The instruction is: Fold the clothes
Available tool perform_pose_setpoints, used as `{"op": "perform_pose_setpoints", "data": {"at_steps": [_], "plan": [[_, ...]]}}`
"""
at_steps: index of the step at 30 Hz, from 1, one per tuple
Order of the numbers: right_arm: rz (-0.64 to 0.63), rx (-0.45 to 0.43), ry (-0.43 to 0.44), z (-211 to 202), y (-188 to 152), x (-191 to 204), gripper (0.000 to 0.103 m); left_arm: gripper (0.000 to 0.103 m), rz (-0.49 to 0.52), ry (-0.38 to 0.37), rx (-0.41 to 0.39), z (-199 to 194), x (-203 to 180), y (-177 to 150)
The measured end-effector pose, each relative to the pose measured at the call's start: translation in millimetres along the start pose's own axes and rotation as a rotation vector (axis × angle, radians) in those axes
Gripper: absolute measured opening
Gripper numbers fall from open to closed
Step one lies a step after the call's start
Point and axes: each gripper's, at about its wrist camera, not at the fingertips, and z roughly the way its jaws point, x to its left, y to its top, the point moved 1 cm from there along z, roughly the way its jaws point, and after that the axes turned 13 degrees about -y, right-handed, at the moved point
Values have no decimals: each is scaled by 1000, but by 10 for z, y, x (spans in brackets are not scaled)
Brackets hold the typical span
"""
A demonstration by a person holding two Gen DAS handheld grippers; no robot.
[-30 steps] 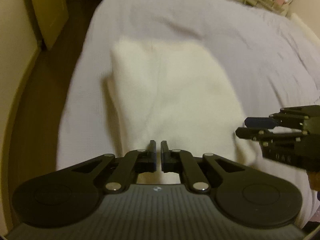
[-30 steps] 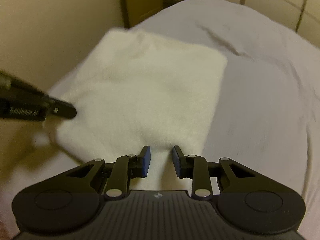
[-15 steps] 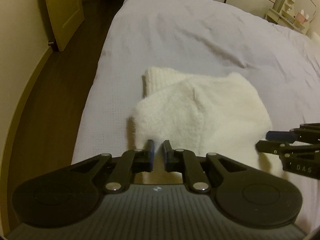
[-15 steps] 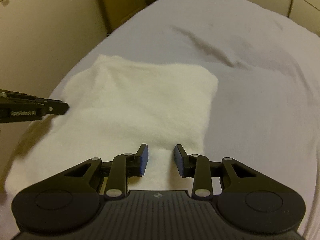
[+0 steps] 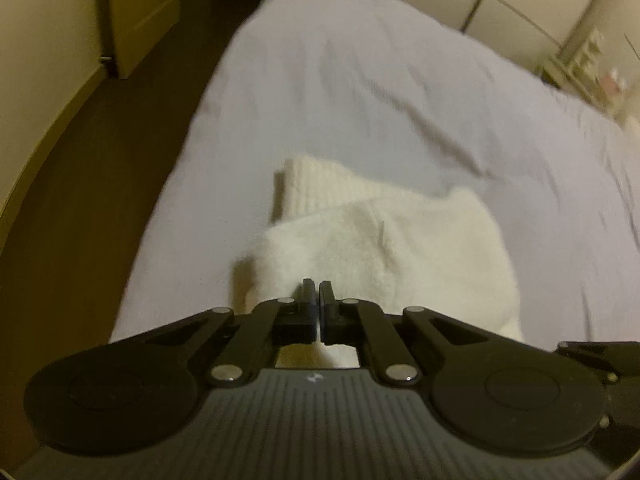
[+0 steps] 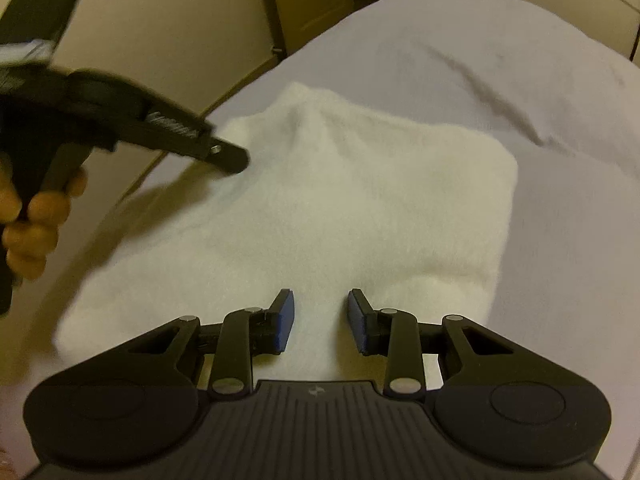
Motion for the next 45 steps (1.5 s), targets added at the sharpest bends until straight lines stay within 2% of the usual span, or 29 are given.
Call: {"op": "perform_pose_setpoints", "data": {"at_steps": [1,4,7,9,12,14,17,19,20,22,25,27,31,36,39,43,45], "plan": [[27,6,4,-56,12,-68,34,8,-5,3,-11,-147,-76,-57],[72,10,15,-316,-100,-235,35,8,1,14,0,-493,-268,-361],[39,41,21,-504,-325,-215,36,10,-38,65,48,-441,-246,-724],[-6,54,8,-439,-461,-156,37,7,-65,101,81,-400,-226,-968],[-95,55,-15,-319,-544,-39,45,7,-112,136,65,-441,-267,-942],[-93,56,-10,-394,-465,-47,45,9,-107,152,33,-640,-441,-926],[-19,26,26,-630,-415,-191,46,23,-111,225,10,-979,-760,-983],[-3,16,43,-848,-462,-282,63,30,-133,290,3,-1198,-995,-1045],[3,13,48,-959,-495,-331,68,32,-152,327,0,-1305,-1129,-1078],[9,9,62,-1179,-562,-450,74,51,-190,403,-7,-1518,-1397,-1143],[1,-2,93,-1525,-655,-708,85,70,-231,475,-57,-1857,-1841,-1240],[-19,-25,112,-1751,-686,-875,89,80,-237,521,-85,-2009,-2185,-1291],[-54,-68,150,-2213,-748,-1213,89,102,-259,585,-158,-2248,-2850,-1433],[-73,-109,190,-2676,-845,-1655,90,102,-299,640,-232,-2495,-3561,-1622],[-82,-119,209,-2892,-917,-1924,90,102,-334,645,-274,-2573,-3934,-1794],[-109,-138,235,-3092,-1038,-2210,90,102,-390,646,-318,-2576,-4326,-2031],[-128,-143,241,-3137,-1090,-2314,90,102,-406,675,-338,-2536,-4469,-2127]]}}
